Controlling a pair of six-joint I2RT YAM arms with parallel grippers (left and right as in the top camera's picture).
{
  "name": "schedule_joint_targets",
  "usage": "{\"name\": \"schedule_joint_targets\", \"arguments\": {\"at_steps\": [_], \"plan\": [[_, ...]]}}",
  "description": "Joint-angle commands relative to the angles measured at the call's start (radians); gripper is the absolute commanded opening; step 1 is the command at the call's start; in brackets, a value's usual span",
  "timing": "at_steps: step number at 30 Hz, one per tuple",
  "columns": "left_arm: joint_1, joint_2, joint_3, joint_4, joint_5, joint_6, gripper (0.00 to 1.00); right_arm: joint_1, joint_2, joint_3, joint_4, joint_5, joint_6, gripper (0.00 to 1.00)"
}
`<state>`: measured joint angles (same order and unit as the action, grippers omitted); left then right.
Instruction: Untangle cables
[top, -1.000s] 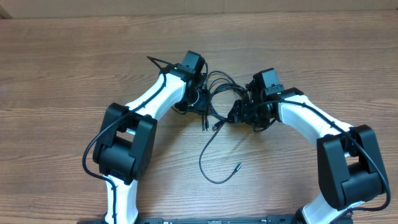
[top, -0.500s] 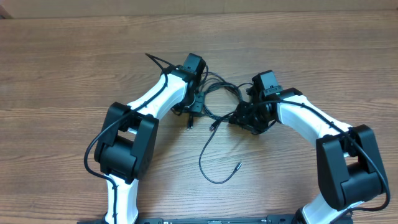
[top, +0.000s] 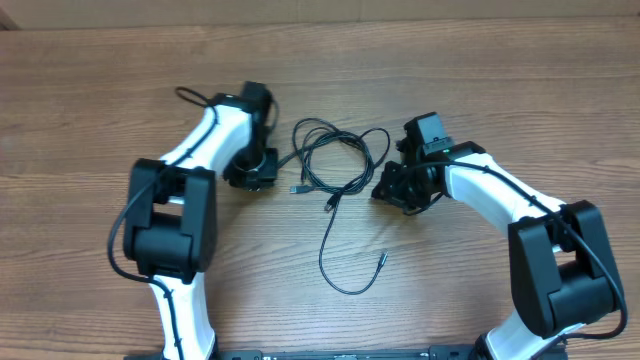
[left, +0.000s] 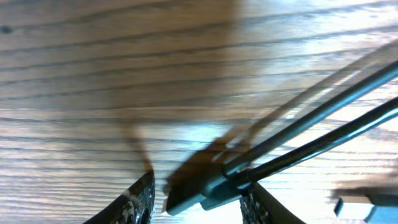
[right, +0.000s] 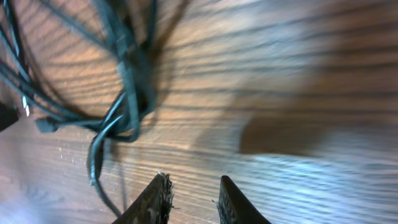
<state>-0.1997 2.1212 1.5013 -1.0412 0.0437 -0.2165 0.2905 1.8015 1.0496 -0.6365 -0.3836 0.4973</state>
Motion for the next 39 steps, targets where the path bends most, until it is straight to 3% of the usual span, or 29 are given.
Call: {"name": "schedule_joint_targets", "arguments": {"at_steps": [1, 6, 10, 15, 31, 39], "plan": [[0.036, 0.006, 0.020, -0.006, 0.175, 0.093, 0.45, -0.045, -0.023, -0.002, 0.002, 0.023, 0.000, 0.24], [0.028, -0.067, 0.066, -0.005, 0.216, 0.098, 0.45, -0.101, -0.023, -0.002, 0.007, 0.023, 0.000, 0.25], [0.003, -0.118, 0.093, 0.038, 0.192, 0.087, 0.39, -0.123, -0.023, -0.002, -0.002, 0.023, 0.000, 0.26], [-0.024, -0.117, 0.086, 0.053, 0.166, 0.059, 0.45, -0.121, -0.023, -0.002, -0.020, 0.017, 0.000, 0.27], [-0.122, 0.003, 0.058, 0.080, 0.132, 0.080, 0.51, -0.106, -0.023, -0.002, -0.031, -0.022, 0.000, 0.27], [-0.128, 0.076, 0.056, 0.073, -0.068, 0.069, 0.51, -0.087, -0.023, -0.002, -0.016, -0.022, 0.000, 0.27]]}}
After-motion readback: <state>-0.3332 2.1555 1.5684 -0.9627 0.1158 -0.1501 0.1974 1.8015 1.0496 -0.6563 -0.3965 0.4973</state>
